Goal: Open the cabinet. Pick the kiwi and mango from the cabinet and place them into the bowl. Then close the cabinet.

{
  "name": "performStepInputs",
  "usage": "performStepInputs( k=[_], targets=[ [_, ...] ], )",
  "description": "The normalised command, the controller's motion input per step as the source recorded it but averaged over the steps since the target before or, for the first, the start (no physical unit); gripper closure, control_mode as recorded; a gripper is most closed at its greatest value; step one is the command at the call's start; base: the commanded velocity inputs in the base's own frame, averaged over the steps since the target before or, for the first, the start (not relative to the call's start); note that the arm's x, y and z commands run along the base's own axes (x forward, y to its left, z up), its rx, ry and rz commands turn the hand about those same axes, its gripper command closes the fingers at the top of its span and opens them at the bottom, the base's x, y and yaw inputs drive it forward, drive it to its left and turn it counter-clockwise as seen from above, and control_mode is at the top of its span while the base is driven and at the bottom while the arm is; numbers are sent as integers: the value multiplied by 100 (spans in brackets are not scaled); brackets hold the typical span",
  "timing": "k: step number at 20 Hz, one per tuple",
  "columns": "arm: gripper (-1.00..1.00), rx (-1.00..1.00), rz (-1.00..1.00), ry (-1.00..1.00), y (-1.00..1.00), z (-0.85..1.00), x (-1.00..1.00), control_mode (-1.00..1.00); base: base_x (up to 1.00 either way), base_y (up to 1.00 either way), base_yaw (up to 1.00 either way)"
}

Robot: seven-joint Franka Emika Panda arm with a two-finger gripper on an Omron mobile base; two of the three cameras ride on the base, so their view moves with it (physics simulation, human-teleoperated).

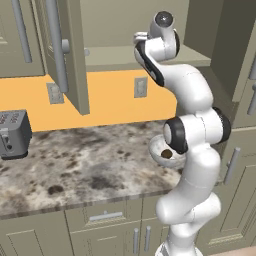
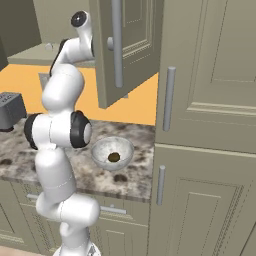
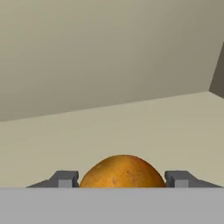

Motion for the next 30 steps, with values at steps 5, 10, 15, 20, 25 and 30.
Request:
performStepInputs(
  k=[5,10,15,20,25,30],
  targets=[
    [100,0,1,-7,0,0,-77,-100,0,0,0],
    [100,0,7,-16,0,0,-100,-100,0,0,0],
    [100,0,9,-5,0,0,-100,-100,0,0,0],
    [100,-1,9,1,0,0,-100,-100,0,0,0],
    [100,-6,8,14,0,-22,-100,-100,0,0,0],
    [100,-10,6,22,0,-34,-100,-100,0,0,0]
  ],
)
